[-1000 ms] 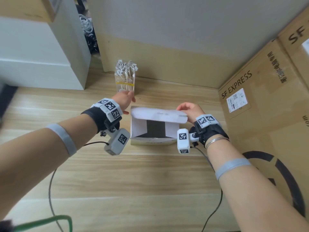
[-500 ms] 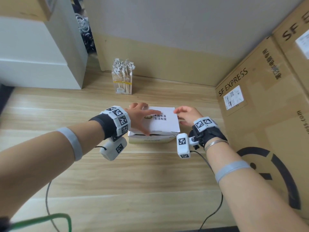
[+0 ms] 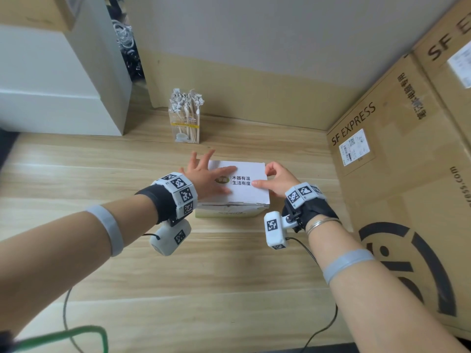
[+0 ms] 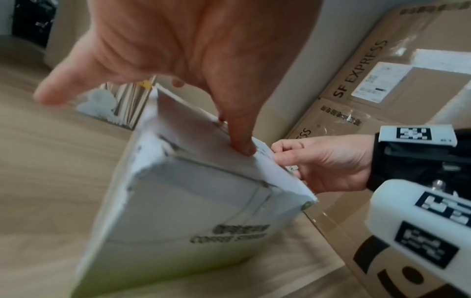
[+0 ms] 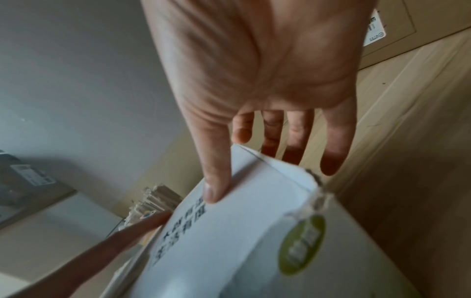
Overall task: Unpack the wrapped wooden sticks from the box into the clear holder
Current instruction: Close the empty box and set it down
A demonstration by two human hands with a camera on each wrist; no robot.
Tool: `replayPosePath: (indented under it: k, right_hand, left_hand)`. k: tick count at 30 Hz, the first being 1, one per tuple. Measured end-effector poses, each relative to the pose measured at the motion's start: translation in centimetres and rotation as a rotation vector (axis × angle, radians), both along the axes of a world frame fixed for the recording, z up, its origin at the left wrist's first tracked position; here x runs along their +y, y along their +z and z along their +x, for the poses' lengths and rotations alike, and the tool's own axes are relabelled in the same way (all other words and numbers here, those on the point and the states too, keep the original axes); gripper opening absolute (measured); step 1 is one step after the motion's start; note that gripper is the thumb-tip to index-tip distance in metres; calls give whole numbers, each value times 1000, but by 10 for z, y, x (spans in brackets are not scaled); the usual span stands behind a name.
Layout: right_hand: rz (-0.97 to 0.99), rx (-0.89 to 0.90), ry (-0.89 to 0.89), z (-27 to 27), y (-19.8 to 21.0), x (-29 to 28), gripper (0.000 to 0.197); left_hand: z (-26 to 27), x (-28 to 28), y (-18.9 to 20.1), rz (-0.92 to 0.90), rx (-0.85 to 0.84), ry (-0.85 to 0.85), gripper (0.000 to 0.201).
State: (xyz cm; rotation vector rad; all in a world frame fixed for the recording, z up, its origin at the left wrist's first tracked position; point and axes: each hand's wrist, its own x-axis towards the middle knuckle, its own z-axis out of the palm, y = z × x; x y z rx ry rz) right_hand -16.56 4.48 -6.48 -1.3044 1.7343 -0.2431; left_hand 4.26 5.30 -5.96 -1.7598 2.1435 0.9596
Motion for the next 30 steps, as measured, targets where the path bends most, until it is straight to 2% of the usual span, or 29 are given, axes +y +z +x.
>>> replayPosePath:
  k: [3,7,11,14,20,30]
  right_hand:
    - [8,65,-13,3,-5,0,44]
    - [91,133,-52,6,-11,3,50]
    - [163,19,-178,9,-14,5,65]
    - [150,-49,-252,7,-8,-2,61]
    - [36,-107,-394,1,5,-33,54]
    - [-71,-27,-376,6,7,-97,51]
  left_hand:
    - [-6,2,-1,10,-67,90,75]
    - [-10,5,-17,44,28,224,82]
    - [-14,1,-18,21,116,264,82]
    - [-14,-13,-13,-37,181,285,77]
    - [-18,-47,1,-233,366,361,52]
    - [-18,-110,-4,-317,449,418,44]
